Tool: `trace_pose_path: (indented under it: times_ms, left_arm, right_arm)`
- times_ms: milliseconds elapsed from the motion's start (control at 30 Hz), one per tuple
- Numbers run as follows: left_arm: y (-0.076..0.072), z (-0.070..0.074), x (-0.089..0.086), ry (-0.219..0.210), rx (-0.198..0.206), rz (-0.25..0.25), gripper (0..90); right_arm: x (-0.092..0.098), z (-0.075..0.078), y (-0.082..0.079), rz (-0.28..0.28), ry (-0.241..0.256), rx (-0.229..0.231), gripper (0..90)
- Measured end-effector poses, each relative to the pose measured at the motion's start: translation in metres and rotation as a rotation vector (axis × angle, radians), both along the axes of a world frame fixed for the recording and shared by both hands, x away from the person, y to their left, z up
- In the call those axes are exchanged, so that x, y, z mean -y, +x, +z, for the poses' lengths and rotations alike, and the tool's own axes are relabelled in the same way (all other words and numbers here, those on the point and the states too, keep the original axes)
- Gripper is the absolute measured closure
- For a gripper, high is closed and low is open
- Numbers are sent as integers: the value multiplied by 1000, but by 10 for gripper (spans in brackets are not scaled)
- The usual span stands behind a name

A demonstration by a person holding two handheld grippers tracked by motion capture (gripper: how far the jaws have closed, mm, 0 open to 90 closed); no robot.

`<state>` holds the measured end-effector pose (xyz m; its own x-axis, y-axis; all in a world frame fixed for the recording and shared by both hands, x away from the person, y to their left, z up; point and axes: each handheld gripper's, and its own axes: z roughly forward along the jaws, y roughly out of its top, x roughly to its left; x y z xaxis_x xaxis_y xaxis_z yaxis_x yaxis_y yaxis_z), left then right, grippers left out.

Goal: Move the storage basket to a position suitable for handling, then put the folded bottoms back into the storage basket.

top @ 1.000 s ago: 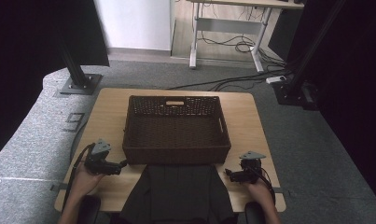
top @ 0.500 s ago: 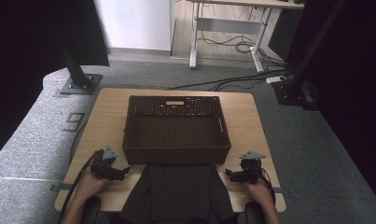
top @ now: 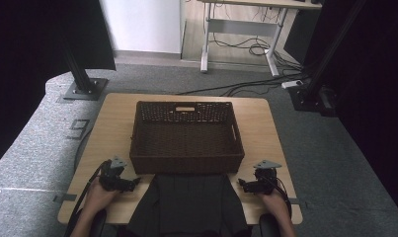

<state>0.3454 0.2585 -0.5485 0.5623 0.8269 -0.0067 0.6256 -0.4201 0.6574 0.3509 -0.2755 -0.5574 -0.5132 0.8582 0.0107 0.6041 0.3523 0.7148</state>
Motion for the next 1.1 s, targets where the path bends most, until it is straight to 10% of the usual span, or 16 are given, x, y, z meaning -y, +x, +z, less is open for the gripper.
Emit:
trace_pose_path:
  times_ms: [667, 1100]
  left_arm:
    - [-4, 5, 6, 9, -36, -12, 32]
    - [-30, 28, 26, -156, -28, -89, 48]
  right_arm:
    - [-5, 5, -1, -23, -21, -50, 0]
    - [-11, 25, -25, 24, 88, -81, 0]
